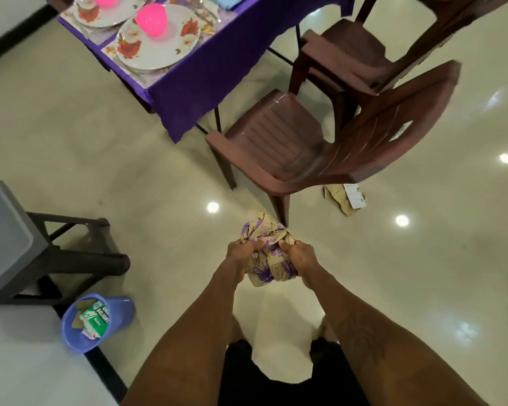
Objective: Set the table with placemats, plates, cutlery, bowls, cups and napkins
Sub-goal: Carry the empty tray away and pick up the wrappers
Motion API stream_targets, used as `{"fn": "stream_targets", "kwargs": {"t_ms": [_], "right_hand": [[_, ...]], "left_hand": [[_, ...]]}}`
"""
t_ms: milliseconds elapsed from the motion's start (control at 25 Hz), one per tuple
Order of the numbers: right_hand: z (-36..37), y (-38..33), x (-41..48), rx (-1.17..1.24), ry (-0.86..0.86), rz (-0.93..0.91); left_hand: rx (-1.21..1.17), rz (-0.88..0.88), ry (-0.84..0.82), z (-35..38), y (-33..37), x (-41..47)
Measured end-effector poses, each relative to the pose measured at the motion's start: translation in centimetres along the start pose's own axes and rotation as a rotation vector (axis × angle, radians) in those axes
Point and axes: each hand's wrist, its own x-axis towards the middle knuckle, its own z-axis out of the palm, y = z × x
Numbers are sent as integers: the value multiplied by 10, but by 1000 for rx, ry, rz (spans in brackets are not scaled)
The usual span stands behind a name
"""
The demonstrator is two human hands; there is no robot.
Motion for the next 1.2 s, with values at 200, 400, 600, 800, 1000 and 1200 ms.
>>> {"fn": "stream_targets", "kwargs": {"t_ms": [200, 400, 600, 800, 1000, 1200], "right_hand": [[-139, 3, -1, -86, 23, -32], [-250, -12, 14, -102, 70, -50], [-321, -45, 52, -101, 88, -22], [-397, -91, 93, -140, 64, -46], [-453, -143, 130, -266, 10, -90], [-500, -149, 183, -501, -118, -61]], "left_hand": [[-45, -20, -27, 131, -23, -34], [-51, -18, -50, 245, -16, -48], [-84, -51, -42, 328, 5, -19], [-77, -23, -16, 412, 29, 58], [-115, -43, 82, 473, 35, 116], [-165, -75, 224, 534, 69, 54]]}}
